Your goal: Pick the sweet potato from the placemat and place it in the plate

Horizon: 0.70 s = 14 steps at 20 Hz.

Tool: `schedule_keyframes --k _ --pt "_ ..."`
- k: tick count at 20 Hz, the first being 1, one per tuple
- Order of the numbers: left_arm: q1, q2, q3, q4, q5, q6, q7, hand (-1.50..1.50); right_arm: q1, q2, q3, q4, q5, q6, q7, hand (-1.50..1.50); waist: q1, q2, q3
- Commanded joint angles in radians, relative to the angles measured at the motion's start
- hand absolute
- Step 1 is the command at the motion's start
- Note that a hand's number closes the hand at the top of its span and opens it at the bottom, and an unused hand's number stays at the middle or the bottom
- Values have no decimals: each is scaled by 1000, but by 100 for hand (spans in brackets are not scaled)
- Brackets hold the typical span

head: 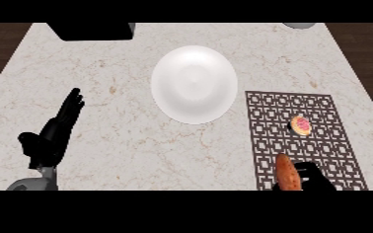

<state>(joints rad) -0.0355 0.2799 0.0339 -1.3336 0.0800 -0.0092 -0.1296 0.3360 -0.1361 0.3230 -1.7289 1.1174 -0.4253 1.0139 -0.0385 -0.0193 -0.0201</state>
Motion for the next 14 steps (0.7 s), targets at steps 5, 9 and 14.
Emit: schedule_keyframes --k 5,9,14 --pt "27 -21 -15 -15 -16 18 -7 0 160 133 296 -159 485 -66 262 150 -3 5 13" --pt "23 5 6 -13 5 -11 -9 0 161 135 397 -264 693 12 343 150 2 6 13" --pt "9 13 10 0 4 -18 1 0 100 135 477 -367 935 112 402 150 -1 10 14"
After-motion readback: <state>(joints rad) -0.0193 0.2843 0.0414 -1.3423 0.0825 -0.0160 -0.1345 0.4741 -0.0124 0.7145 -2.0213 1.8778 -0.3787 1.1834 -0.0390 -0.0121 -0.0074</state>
